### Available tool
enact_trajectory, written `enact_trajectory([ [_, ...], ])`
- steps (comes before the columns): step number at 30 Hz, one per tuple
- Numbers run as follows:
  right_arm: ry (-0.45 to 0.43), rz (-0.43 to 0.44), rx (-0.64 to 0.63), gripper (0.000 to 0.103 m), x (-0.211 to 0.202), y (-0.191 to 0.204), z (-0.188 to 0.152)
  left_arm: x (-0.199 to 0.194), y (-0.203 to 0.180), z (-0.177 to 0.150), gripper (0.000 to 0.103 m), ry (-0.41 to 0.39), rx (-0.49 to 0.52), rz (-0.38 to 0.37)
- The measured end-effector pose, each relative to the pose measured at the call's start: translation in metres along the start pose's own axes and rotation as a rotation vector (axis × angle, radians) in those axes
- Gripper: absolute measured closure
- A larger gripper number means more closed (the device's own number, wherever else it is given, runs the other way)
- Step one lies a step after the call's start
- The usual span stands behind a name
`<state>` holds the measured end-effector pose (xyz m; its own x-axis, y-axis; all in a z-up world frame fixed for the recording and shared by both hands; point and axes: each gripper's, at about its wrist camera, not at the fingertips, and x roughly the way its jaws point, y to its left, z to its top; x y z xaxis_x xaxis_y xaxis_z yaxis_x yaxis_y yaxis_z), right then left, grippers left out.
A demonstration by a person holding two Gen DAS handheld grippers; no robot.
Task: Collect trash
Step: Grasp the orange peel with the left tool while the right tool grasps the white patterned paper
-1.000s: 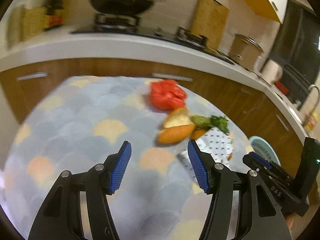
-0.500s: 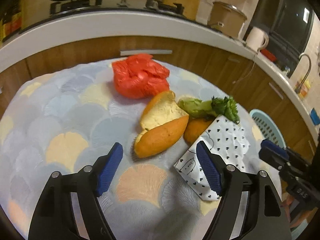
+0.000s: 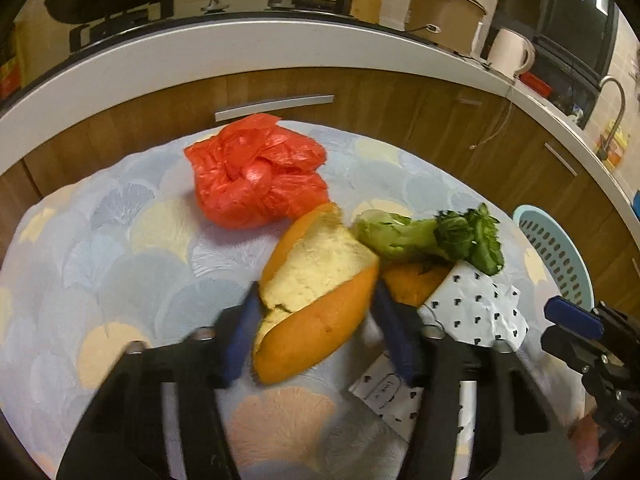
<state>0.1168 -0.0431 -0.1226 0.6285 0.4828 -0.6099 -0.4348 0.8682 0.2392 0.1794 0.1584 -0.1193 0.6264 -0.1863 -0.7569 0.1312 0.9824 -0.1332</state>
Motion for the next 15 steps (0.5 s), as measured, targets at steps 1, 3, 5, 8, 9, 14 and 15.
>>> enact_trajectory([
  [1,0.0,-0.001,-0.003,0.076,0.0,0.001,0.0,-0.002,0.0,0.0,0.063,-0.006,0.001,0.004],
  [3,0.006,0.001,-0.011,0.076,0.0,0.003,0.0,-0.008,0.0,-0.001,0.073,-0.018,-0.009,0.004],
  [5,0.024,0.005,-0.018,0.076,0.003,0.006,0.0,-0.015,0.001,-0.005,0.079,-0.027,-0.021,0.008],
  [8,0.043,0.036,-0.02,0.076,0.003,0.011,0.002,-0.035,0.004,-0.02,0.081,-0.055,-0.052,0.036],
  [9,0.048,0.056,-0.01,0.075,0.003,0.013,0.003,-0.041,0.005,-0.025,0.081,-0.066,-0.068,0.036],
  [14,0.035,0.072,-0.02,0.049,0.003,0.028,0.016,-0.079,0.019,-0.054,0.082,-0.121,-0.167,0.065],
  [15,0.033,0.059,-0.032,0.049,0.005,0.032,0.02,-0.087,0.022,-0.061,0.082,-0.134,-0.185,0.08],
])
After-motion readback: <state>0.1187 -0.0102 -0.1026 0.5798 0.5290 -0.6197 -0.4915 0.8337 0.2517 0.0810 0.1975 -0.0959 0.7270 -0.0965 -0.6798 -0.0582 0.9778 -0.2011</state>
